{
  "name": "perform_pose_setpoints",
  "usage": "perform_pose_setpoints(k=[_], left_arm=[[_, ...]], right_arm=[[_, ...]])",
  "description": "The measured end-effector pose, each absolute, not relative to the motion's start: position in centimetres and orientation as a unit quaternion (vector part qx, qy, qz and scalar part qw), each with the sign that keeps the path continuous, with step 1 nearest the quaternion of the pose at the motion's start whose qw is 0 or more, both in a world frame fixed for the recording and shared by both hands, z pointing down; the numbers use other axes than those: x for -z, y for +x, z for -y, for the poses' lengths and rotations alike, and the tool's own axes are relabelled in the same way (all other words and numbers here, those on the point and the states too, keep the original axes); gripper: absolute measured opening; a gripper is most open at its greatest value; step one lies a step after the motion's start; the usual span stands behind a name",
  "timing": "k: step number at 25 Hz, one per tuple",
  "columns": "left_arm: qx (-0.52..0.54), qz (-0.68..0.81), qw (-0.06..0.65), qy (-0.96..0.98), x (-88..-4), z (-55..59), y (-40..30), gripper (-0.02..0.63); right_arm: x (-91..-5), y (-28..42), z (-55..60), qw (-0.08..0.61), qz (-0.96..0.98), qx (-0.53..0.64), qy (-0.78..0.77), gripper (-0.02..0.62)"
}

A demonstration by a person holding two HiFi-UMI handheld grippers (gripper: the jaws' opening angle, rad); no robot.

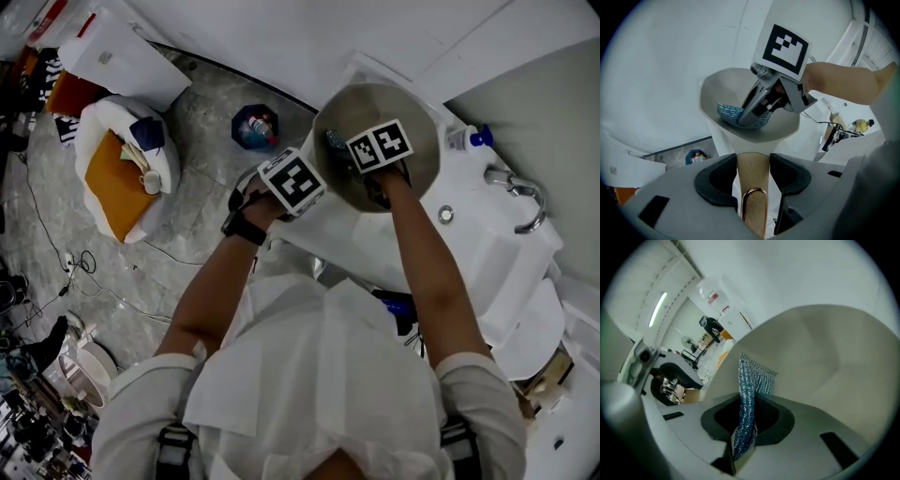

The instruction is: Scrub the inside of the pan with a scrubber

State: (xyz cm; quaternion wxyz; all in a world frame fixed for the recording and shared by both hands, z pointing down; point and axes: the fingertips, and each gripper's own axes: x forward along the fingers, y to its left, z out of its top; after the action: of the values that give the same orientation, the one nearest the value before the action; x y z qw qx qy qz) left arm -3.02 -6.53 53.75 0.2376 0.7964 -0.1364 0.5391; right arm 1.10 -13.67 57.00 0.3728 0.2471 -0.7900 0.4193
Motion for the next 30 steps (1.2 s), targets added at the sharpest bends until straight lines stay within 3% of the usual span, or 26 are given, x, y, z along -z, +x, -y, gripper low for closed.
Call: perform_pose_setpoints(k=[4, 13, 21, 30], left_arm=[[-0.540, 0.137, 0.238, 0.796, -53.8, 6.5, -3.0, 0.235], [-0.537, 0.134, 0.241, 0.797, -53.6, 6.5, -2.9, 0.233], [-0.541, 0.131, 0.242, 0.795, -53.7, 6.7, -2.9, 0.233], [-0.539, 0.133, 0.241, 0.796, -53.8, 6.6, -2.9, 0.233]], right_arm=[[-57.3, 5.0, 15.7, 0.354, 0.773, -0.448, 0.277, 0.051], [-56.9, 18.4, 19.2, 0.525, 0.680, -0.289, 0.422, 0.048], [-57.9, 12.0, 17.5, 0.518, 0.710, -0.276, 0.390, 0.048], [-58.3, 3.2, 13.4, 0.460, 0.771, -0.329, 0.292, 0.048]])
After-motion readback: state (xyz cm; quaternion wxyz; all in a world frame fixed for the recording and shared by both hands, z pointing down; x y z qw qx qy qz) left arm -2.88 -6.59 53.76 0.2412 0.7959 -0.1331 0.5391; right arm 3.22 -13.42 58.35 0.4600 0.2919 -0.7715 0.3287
